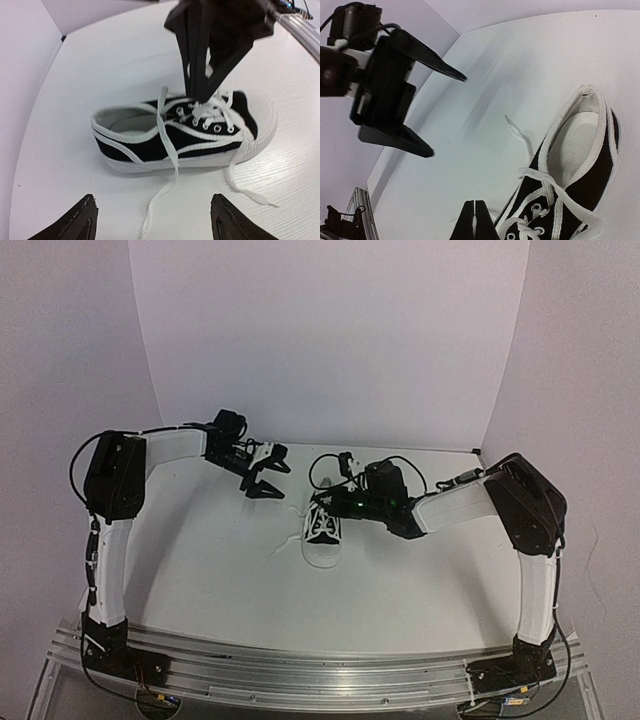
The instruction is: Tie the shoes
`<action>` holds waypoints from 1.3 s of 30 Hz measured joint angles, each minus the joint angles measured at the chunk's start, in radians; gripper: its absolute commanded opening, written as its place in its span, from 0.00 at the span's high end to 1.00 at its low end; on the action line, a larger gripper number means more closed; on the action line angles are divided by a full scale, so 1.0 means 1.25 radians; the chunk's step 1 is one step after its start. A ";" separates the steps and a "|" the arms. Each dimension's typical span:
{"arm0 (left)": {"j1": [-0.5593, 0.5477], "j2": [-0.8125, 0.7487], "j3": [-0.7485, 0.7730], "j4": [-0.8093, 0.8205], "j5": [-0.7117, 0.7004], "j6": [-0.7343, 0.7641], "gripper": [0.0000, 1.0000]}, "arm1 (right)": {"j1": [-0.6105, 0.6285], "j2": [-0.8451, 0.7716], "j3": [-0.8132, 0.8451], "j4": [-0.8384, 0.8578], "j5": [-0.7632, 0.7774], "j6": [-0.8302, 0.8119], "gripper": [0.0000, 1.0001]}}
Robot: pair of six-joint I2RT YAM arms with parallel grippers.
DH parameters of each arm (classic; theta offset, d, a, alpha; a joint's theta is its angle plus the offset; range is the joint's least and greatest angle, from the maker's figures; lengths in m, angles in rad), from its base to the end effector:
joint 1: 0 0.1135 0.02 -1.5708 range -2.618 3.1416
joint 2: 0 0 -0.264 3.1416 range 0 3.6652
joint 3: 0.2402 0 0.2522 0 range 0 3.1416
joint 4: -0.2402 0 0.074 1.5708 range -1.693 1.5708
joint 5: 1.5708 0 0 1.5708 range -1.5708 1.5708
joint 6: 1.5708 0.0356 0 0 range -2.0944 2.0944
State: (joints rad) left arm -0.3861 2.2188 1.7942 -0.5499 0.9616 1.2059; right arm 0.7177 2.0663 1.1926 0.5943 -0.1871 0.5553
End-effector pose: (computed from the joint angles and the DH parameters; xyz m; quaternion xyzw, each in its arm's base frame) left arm 0.4339 -0.2079 0.1997 0.7006 0.4958 -0.3017 0.4151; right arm 0.3373 0.3033 0.1664 -0.1205 0.7880 0.4161 0.4375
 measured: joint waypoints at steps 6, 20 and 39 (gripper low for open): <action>-0.042 0.152 0.075 -0.002 -0.122 0.016 0.23 | 0.000 0.000 0.012 -0.018 -0.001 -0.002 1.00; -0.092 0.233 0.194 -0.075 -0.201 0.033 0.98 | 0.000 0.000 0.026 -0.048 -0.006 -0.007 1.00; -0.111 -0.096 -0.086 -0.255 -0.205 -0.148 1.00 | 0.000 0.000 0.093 -0.128 0.060 -0.008 1.00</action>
State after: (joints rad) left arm -0.5252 2.0990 1.6864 -0.8685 0.7057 1.0205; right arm 0.7177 2.0663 1.3092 0.4341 -0.1117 0.5457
